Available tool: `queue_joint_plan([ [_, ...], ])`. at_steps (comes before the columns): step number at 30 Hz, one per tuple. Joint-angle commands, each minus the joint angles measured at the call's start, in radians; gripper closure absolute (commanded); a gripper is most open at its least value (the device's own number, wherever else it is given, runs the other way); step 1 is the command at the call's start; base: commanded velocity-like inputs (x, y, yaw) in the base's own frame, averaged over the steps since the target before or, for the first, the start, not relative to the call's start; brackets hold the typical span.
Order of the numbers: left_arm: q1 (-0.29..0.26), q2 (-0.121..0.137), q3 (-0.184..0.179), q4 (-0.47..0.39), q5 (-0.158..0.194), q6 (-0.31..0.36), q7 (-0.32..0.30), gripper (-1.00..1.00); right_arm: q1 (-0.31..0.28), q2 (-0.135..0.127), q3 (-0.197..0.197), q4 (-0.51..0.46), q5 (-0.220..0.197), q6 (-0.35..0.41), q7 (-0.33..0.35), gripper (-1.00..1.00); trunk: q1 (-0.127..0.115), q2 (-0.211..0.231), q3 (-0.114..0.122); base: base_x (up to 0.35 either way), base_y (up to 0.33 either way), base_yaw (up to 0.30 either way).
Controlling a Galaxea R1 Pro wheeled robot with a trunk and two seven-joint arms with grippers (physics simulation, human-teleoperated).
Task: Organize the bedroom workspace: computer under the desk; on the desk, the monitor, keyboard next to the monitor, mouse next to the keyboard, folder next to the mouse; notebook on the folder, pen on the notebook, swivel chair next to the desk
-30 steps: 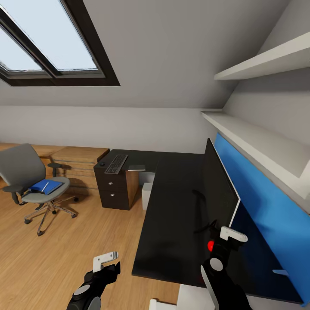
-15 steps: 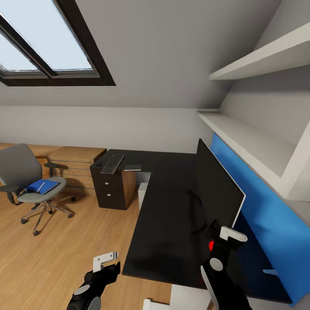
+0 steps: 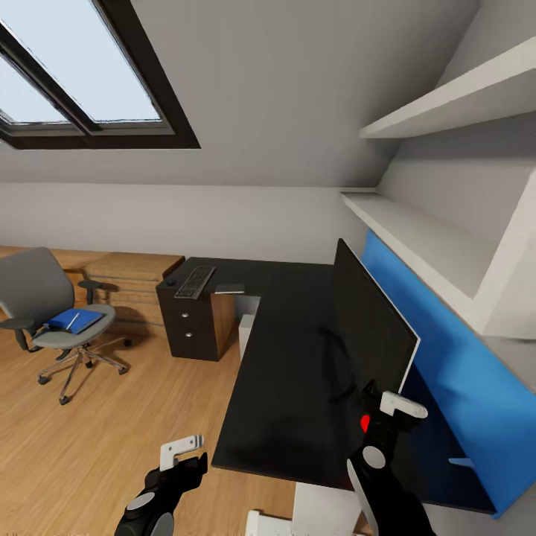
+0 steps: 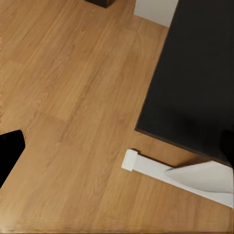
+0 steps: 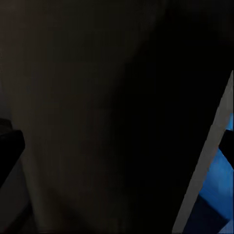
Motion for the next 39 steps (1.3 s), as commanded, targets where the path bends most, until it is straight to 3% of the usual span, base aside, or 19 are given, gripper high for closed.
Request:
queue_joint_plan([
  [1, -0.001, 0.000, -0.001, -0.001, 0.010, 0.002, 0.010, -1.00, -0.001, 0.001, -0.003, 0.001, 0.006, -0.002, -0.002, -1.00, 0.000, -0.003, -0.002, -0.310, 0.000, 0.000],
  [21, -0.001, 0.001, 0.002, -0.001, 0.012, 0.003, 0.010, -1.00, -0.001, 0.002, 0.002, 0.024, 0.006, -0.003, 0.004, -1.00, 0.000, -0.003, -0.002, -0.330, 0.063, 0.000],
  [28, -0.001, 0.002, 0.001, -0.001, 0.011, 0.000, 0.011, -1.00, -0.001, -0.001, 0.002, 0.026, 0.007, -0.015, 0.015, -1.00, 0.000, -0.003, -0.002, -0.001, 0.017, 0.000],
  [32, -0.001, 0.001, -0.003, -0.001, 0.011, 0.000, 0.011, -1.00, -0.001, -0.042, 0.000, 0.042, 0.002, -0.073, 0.052, -1.00, 0.000, -0.003, -0.002, 0.171, 0.001, 0.000],
  [39, -0.001, -0.001, -0.016, 0.007, 0.011, -0.003, 0.010, -1.00, -0.001, -0.076, -0.005, 0.052, -0.048, -0.086, 0.173, -1.00, 0.000, -0.003, -0.002, 0.024, 0.000, 0.000],
])
